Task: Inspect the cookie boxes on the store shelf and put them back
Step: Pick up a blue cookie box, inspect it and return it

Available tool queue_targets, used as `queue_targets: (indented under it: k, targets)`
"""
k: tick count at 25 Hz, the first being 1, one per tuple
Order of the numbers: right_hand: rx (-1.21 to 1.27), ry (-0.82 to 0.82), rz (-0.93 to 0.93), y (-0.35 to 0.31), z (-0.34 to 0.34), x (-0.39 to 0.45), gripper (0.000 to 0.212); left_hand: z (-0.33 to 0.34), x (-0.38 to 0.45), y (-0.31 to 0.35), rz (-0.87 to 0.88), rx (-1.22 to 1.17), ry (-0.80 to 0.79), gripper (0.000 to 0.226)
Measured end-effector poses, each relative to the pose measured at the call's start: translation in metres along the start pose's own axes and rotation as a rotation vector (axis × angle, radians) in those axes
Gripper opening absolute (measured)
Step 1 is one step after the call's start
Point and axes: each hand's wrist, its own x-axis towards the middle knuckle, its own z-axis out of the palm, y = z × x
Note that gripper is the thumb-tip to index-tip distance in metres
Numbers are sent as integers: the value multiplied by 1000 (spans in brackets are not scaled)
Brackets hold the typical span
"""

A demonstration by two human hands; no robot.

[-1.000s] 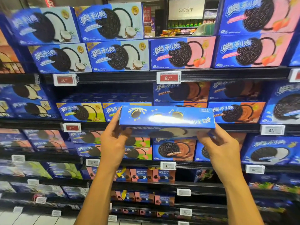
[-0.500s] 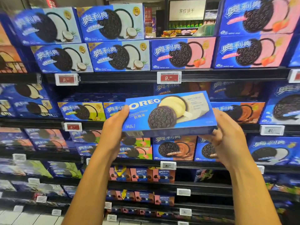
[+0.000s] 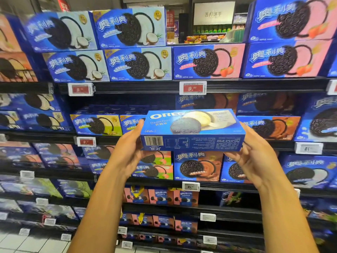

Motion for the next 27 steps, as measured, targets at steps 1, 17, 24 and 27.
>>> queue_targets:
  k: [1, 17, 24, 27]
  targets:
    - [14, -12, 1, 0, -1, 0, 32, -1, -1, 1, 7, -5, -11, 35]
    - [363, -65, 32, 13, -6, -2, 34, -6, -1, -9, 89, -21, -258, 41]
    - [494, -54, 18, 13, -9, 2, 44, -8, 4, -10, 139, -33, -397, 54]
    - [508, -20, 14, 12, -7, 5, 61, -7, 5, -11, 176, -30, -399, 53]
